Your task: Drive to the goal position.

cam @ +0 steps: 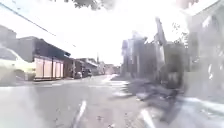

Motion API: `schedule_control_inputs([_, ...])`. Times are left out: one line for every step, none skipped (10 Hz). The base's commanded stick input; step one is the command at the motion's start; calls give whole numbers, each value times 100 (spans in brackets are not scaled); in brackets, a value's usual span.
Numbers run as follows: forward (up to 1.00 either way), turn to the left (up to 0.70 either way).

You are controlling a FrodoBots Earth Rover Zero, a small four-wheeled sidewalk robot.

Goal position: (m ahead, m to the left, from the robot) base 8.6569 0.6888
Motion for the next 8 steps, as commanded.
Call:
schedule_control_inputs([85,0])
schedule_control_inputs([85,0])
schedule_control_inputs([85,0])
schedule_control_inputs([85,0])
schedule_control_inputs([85,0])
schedule_control_inputs([85,0])
schedule_control_inputs([85,-19])
schedule_control_inputs([85,-34])
